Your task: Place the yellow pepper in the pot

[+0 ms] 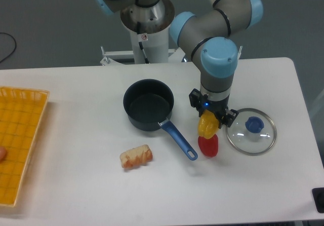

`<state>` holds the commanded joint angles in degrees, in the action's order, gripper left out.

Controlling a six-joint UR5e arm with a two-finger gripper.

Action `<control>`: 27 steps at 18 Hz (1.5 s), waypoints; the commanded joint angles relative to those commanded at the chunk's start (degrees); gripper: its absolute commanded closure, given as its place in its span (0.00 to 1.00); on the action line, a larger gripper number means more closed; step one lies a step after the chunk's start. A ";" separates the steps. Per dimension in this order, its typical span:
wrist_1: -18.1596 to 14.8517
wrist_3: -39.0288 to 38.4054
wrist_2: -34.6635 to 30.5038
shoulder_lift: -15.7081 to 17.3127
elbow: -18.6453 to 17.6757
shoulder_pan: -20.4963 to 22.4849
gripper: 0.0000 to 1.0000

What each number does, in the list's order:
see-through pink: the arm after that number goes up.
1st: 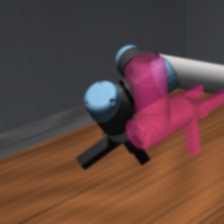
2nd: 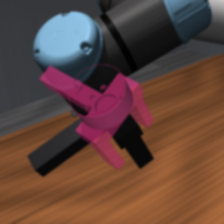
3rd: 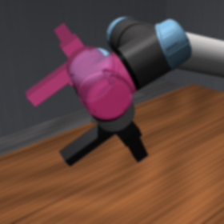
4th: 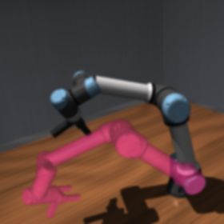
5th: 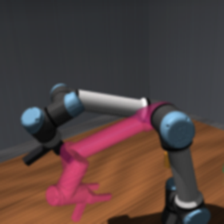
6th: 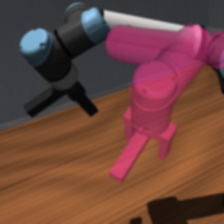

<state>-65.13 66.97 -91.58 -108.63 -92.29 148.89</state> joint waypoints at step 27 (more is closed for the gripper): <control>-4.56 -0.88 -0.18 1.93 -2.29 -5.45 0.42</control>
<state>-69.69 66.09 -91.76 -106.70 -94.57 143.44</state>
